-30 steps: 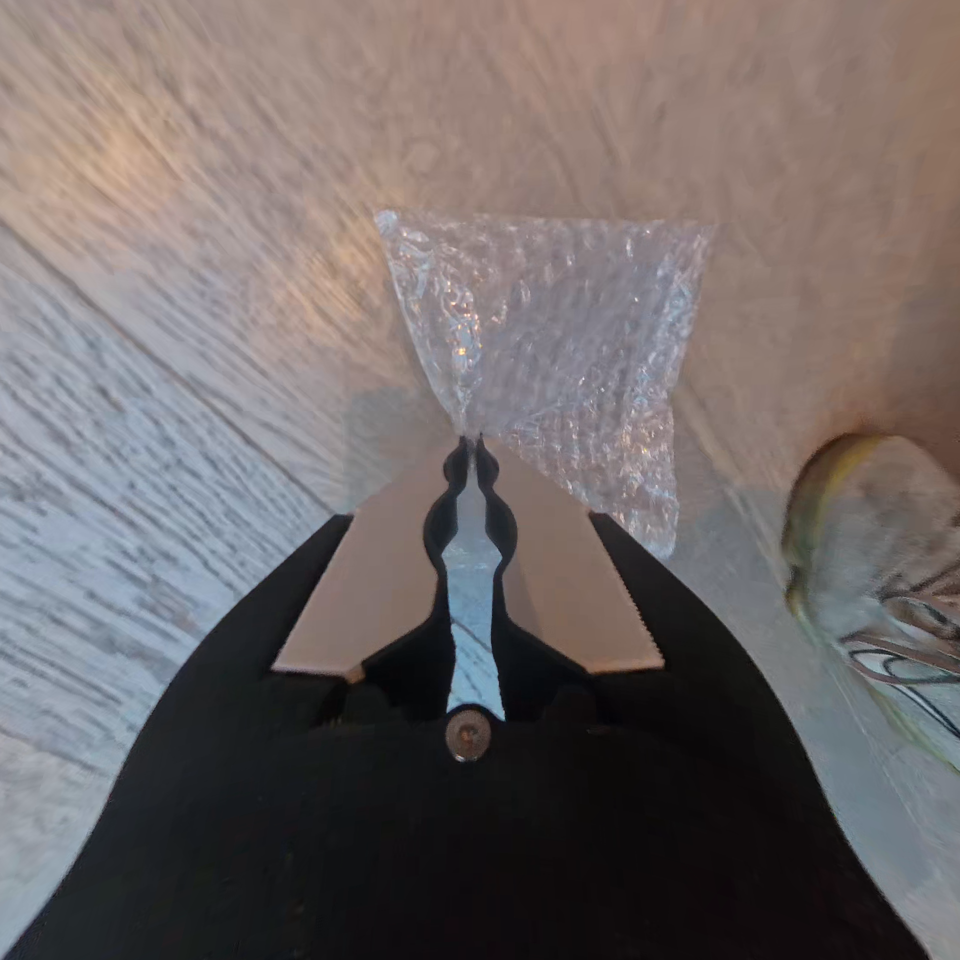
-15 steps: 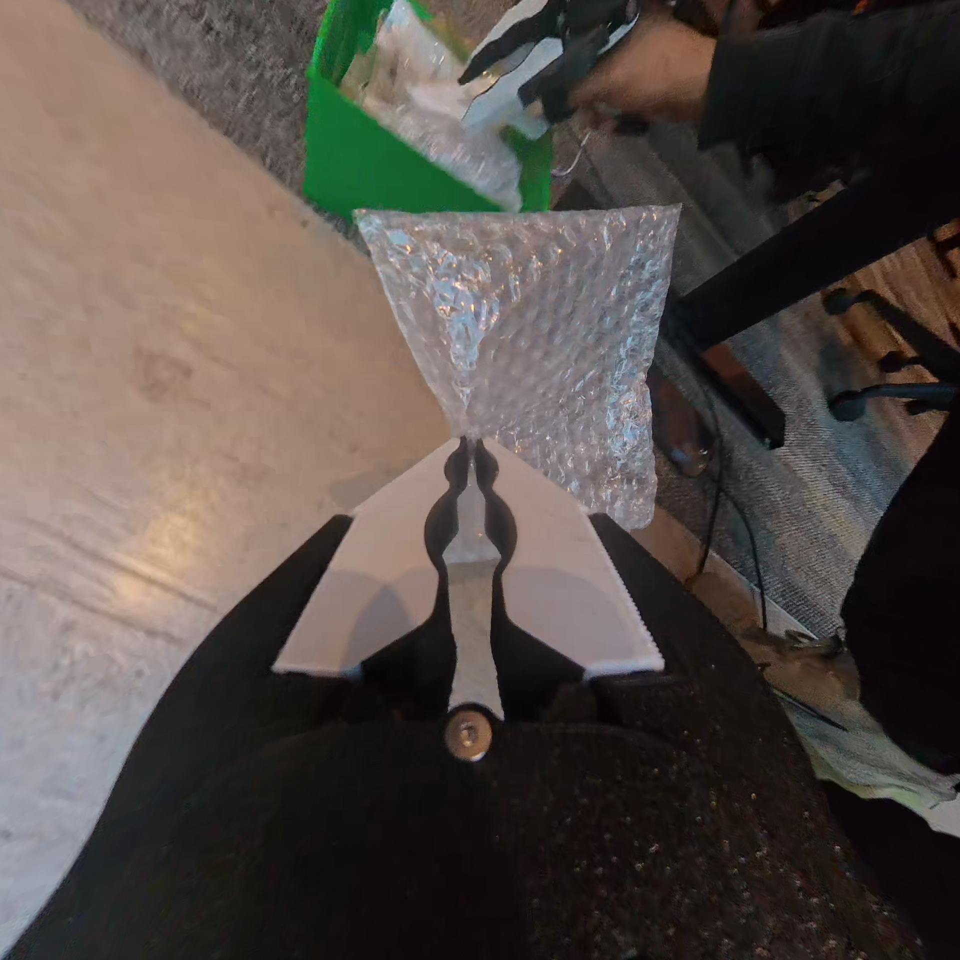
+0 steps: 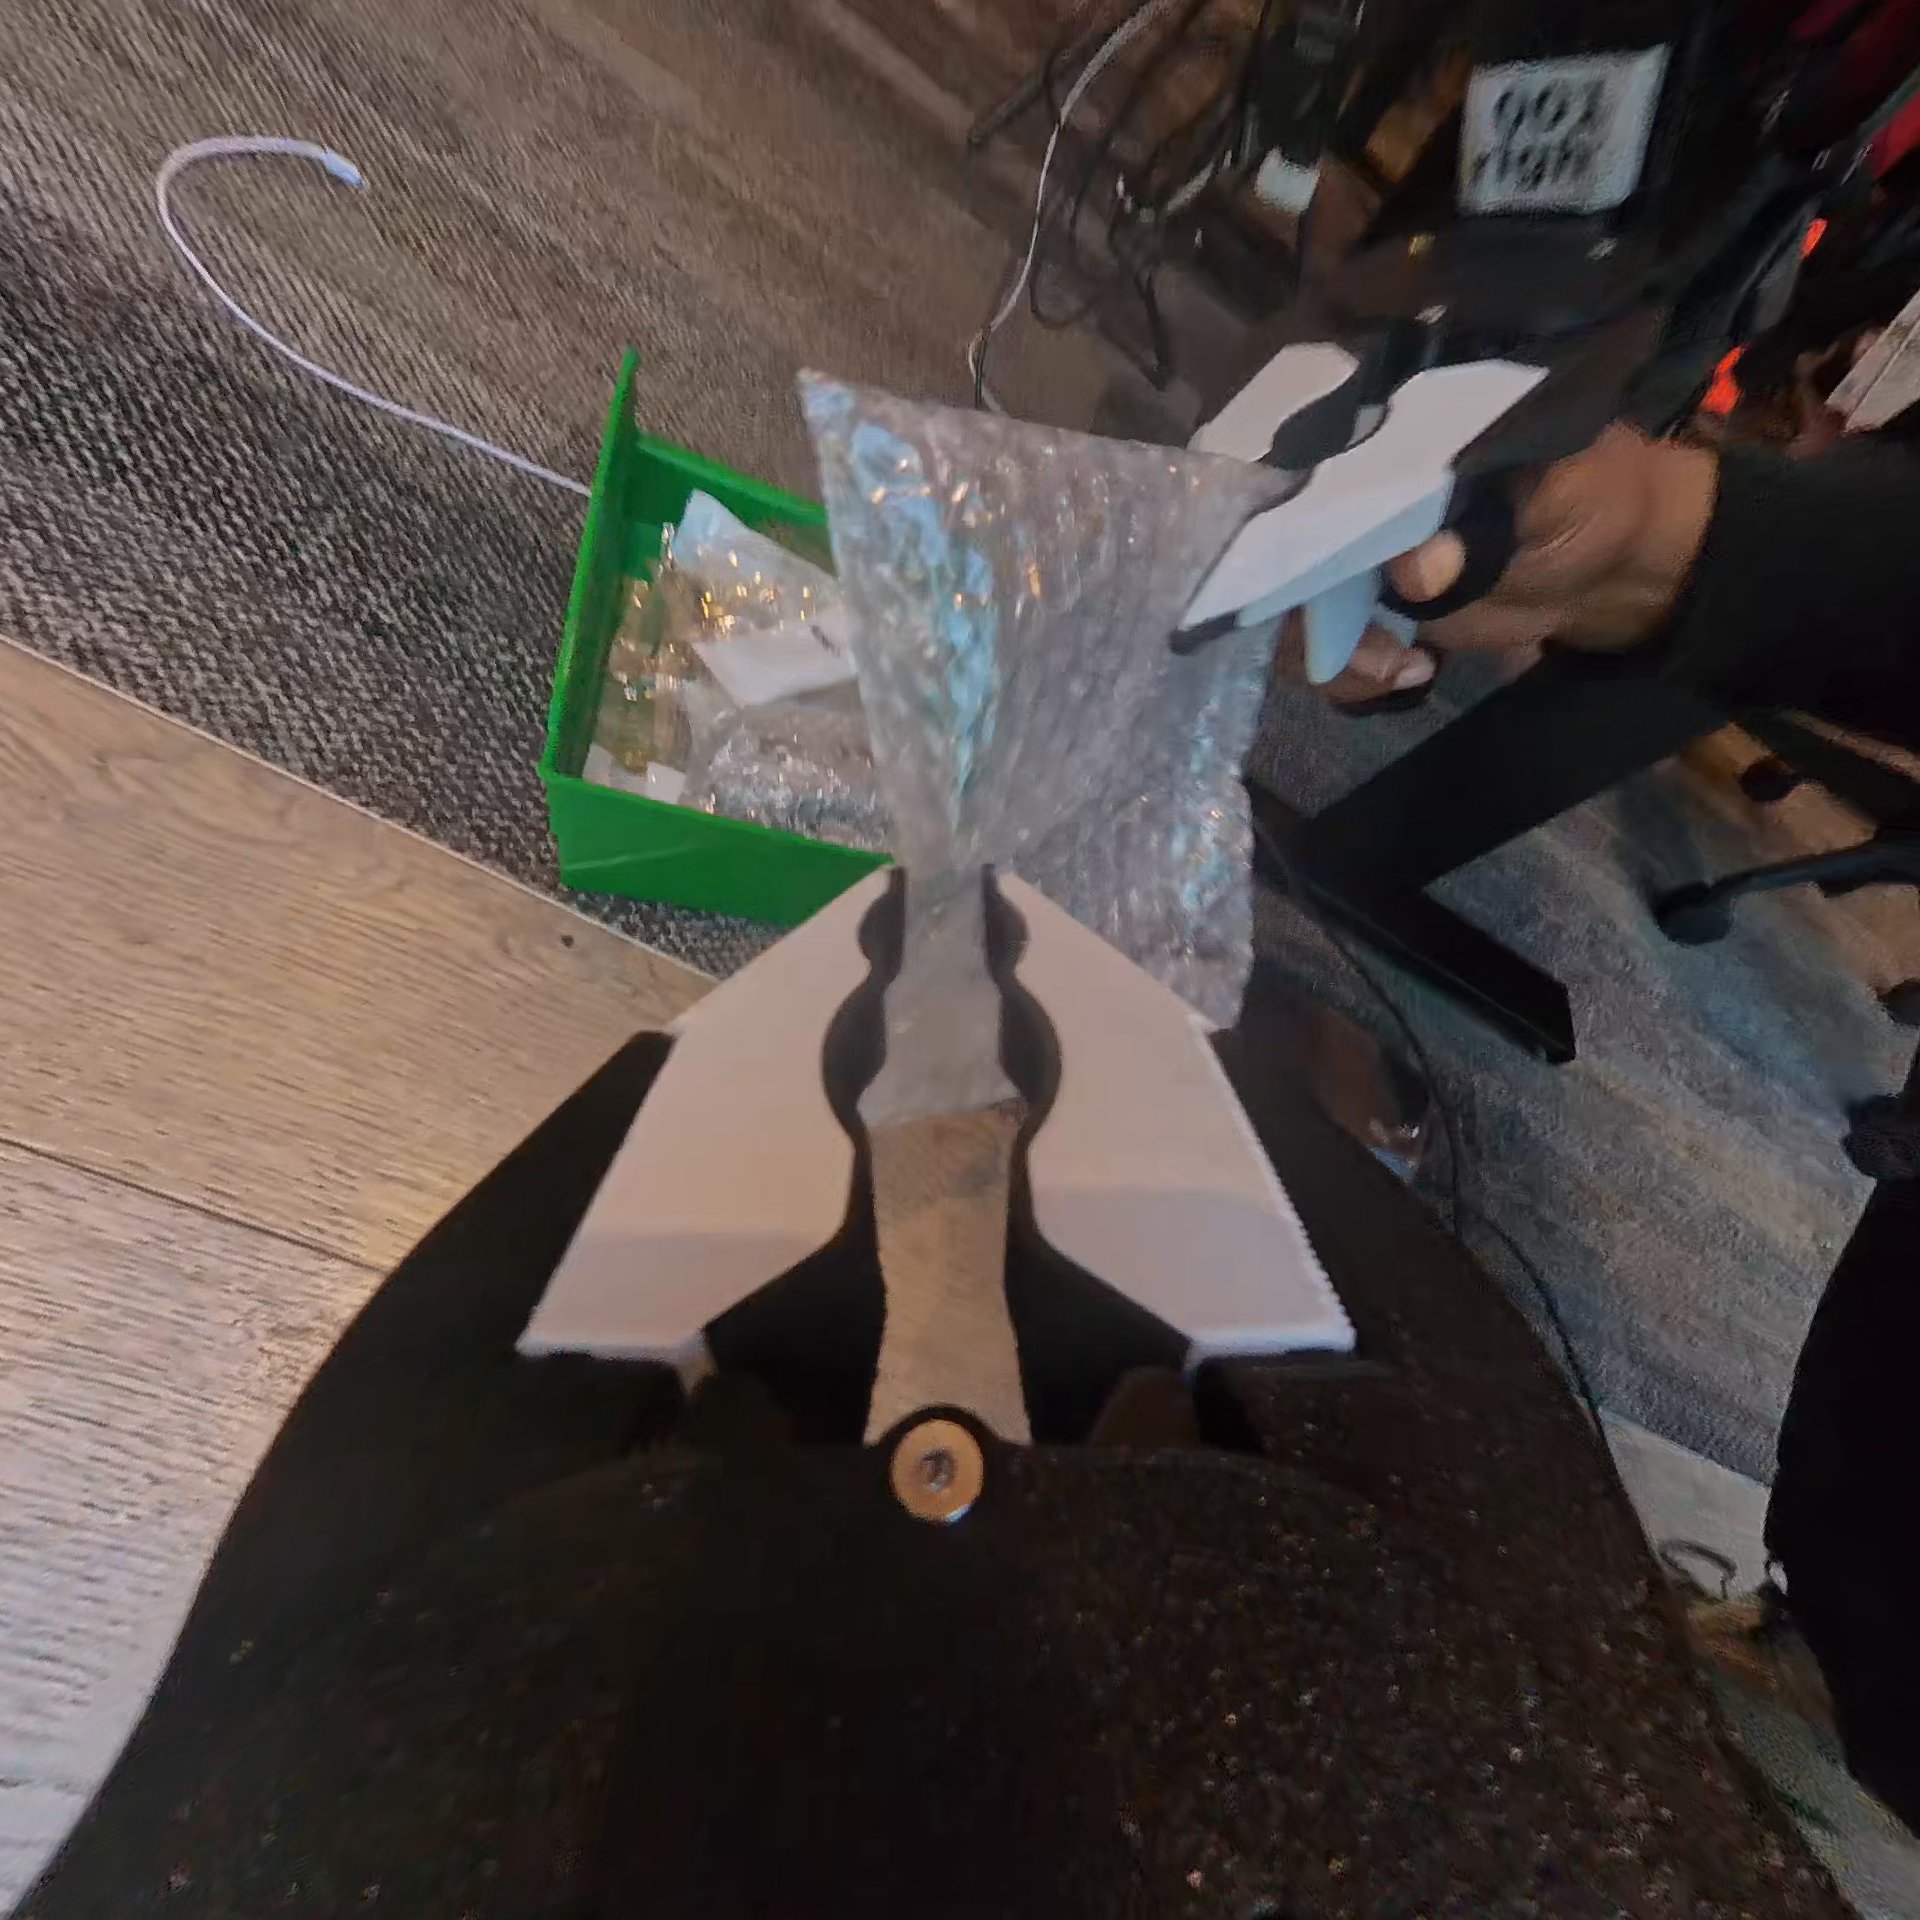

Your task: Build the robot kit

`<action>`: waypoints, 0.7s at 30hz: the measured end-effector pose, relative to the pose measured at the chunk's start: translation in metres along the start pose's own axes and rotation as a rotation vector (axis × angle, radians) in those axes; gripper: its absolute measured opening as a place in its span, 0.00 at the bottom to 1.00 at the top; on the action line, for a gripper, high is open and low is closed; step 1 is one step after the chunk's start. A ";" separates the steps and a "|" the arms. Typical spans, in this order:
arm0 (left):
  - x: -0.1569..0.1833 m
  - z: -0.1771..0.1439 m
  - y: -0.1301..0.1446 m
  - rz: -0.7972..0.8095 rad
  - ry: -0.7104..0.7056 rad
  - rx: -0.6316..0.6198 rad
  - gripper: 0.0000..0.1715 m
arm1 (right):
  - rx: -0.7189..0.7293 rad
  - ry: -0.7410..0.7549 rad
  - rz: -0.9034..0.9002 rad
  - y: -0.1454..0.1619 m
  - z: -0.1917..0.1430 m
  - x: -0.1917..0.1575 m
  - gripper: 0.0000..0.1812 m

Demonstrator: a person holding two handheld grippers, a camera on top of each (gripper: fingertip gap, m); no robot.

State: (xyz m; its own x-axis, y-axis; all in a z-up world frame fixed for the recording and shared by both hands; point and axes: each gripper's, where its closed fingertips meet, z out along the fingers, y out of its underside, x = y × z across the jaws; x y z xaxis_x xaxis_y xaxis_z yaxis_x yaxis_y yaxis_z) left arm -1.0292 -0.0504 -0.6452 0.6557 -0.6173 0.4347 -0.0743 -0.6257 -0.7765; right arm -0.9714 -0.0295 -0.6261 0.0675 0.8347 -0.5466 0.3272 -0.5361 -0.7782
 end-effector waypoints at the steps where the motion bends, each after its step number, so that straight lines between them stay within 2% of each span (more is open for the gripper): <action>1: -0.004 -0.004 -0.005 -0.024 -0.014 0.031 0.17 | 0.045 0.023 0.061 -0.005 -0.012 0.017 0.01; 2: -0.010 -0.008 -0.006 -0.039 -0.033 0.045 0.23 | 0.092 0.065 0.126 -0.008 -0.025 0.040 0.01; 4: -0.020 -0.015 -0.001 -0.044 -0.065 0.044 0.26 | 0.114 0.215 0.206 0.003 -0.051 0.098 0.01; 6: -0.027 -0.017 0.010 -0.070 -0.076 0.026 0.27 | 0.060 0.402 0.284 0.033 -0.069 0.161 0.01; 7: -0.027 -0.017 0.015 -0.084 -0.071 0.014 0.27 | -0.015 0.536 0.286 0.056 -0.080 0.193 0.02; 9: -0.026 -0.018 0.023 -0.075 -0.077 -0.013 0.28 | -0.131 0.796 0.187 0.084 -0.109 0.241 0.10; 10: -0.025 -0.020 0.027 -0.057 -0.083 -0.026 0.28 | -0.195 0.898 0.122 0.093 -0.124 0.255 0.19; 11: -0.023 -0.022 0.030 -0.040 -0.085 -0.036 0.28 | -0.235 0.977 0.067 0.095 -0.138 0.263 0.34; 12: -0.022 -0.023 0.033 -0.030 -0.086 -0.045 0.28 | -0.254 1.012 0.058 0.096 -0.149 0.265 0.47; 13: -0.021 -0.025 0.036 -0.023 -0.086 -0.055 0.28 | -0.244 1.019 0.066 0.095 -0.158 0.261 0.52; 15: -0.022 -0.029 0.041 -0.008 -0.097 -0.075 0.28 | -0.186 1.030 0.090 0.088 -0.177 0.243 0.55; 17: -0.026 -0.029 0.040 0.014 -0.106 -0.093 0.28 | -0.141 0.978 0.226 0.098 -0.183 0.219 0.54; 19: -0.033 -0.026 0.032 0.063 -0.123 -0.109 0.28 | -0.146 0.908 0.385 0.125 -0.170 0.197 0.52; 21: -0.040 -0.022 0.014 0.111 -0.139 -0.092 0.28 | -0.184 0.780 0.575 0.154 -0.133 0.181 0.52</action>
State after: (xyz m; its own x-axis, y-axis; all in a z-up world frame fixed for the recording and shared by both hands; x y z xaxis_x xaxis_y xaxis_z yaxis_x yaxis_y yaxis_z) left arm -1.0724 -0.0450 -0.6635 0.7369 -0.6171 0.2760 -0.2166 -0.6023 -0.7683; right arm -0.7840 0.0556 -0.8034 0.8433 0.3381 -0.4177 0.1872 -0.9134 -0.3614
